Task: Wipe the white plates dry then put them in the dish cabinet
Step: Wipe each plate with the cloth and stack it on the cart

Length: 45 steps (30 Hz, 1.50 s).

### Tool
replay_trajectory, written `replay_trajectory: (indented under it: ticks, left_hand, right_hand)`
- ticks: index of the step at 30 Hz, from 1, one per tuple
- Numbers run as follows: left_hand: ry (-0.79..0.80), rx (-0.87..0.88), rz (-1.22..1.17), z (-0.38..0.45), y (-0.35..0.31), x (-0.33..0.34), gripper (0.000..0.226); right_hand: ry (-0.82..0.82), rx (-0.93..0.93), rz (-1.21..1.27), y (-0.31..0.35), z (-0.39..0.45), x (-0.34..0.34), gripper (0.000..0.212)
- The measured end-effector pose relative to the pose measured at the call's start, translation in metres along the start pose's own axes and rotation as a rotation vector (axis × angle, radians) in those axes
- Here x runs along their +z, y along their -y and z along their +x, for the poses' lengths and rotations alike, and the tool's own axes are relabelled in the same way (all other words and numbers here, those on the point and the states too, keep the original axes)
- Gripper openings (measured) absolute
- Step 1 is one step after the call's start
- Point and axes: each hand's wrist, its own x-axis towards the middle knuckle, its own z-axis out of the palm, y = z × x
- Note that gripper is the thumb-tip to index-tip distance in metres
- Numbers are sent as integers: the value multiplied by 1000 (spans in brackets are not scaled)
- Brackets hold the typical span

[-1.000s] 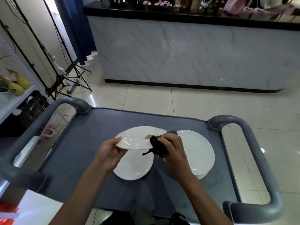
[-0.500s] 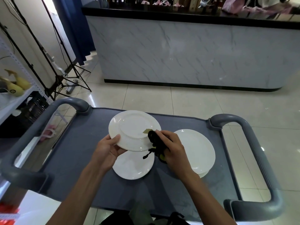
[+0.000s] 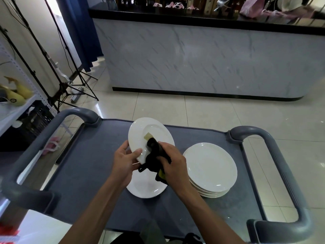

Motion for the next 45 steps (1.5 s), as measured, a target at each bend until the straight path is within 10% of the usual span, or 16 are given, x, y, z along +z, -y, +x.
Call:
replay_trajectory:
  ticks: [10, 21, 45]
  left_hand:
    - [147, 63, 164, 6, -6, -4, 37]
    - [203, 21, 168, 18, -5, -12, 35]
    - [139, 58, -176, 35, -39, -82, 37]
  right_hand:
    - [-129, 158, 44, 4, 42, 9, 43]
    - [-90, -208, -148, 27, 76, 28, 40]
    - [-159, 195, -1, 34, 120, 26, 28]
